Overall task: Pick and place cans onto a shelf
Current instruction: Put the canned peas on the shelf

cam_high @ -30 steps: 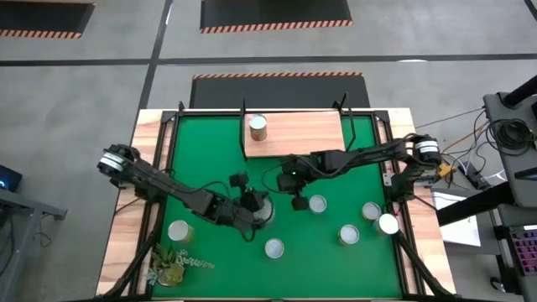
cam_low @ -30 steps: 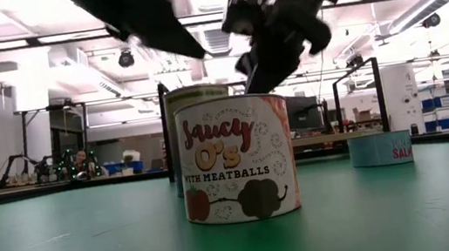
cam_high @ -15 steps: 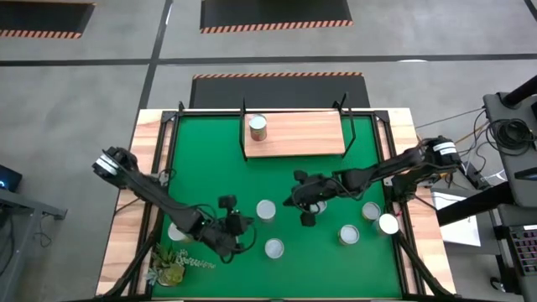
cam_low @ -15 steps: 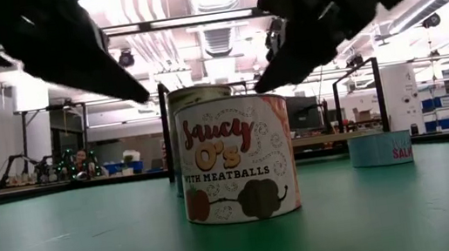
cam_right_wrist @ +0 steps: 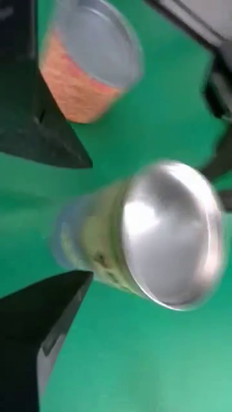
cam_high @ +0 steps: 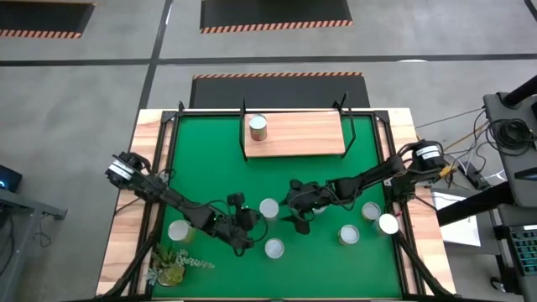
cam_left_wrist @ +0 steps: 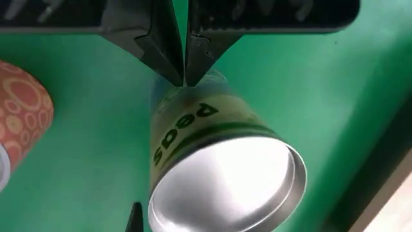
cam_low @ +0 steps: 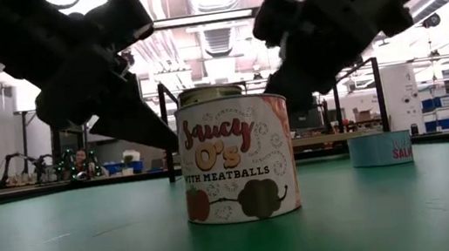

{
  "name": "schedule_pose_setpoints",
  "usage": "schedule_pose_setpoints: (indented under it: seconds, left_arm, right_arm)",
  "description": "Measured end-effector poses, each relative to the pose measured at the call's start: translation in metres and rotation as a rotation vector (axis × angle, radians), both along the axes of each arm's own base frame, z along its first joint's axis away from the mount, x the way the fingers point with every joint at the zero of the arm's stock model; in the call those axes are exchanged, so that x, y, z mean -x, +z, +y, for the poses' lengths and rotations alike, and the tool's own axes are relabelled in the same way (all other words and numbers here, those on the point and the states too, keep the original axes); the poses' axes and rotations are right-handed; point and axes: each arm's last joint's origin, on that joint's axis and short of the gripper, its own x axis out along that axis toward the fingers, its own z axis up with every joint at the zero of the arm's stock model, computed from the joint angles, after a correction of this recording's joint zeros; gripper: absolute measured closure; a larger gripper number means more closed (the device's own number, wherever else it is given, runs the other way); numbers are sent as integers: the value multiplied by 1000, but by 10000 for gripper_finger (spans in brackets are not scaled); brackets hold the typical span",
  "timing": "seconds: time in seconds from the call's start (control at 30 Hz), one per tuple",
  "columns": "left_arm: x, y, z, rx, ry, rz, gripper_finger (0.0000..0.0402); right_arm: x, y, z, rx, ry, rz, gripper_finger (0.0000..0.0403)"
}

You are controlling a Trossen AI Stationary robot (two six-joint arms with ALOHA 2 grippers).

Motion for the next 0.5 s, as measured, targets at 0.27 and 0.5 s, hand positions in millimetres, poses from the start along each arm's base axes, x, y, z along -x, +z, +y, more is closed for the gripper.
schedule_pose_setpoints:
  seconds: [0.27,0.5]
  left_arm:
    - [-5,1,-2,16,-10,-36,402]
    - [-2,4,-1,8,-26,-13,402]
  right_arm:
    - [-5,-1,-12,115,-80,-8,106]
    - [4,10,-36,217,-138,48,134]
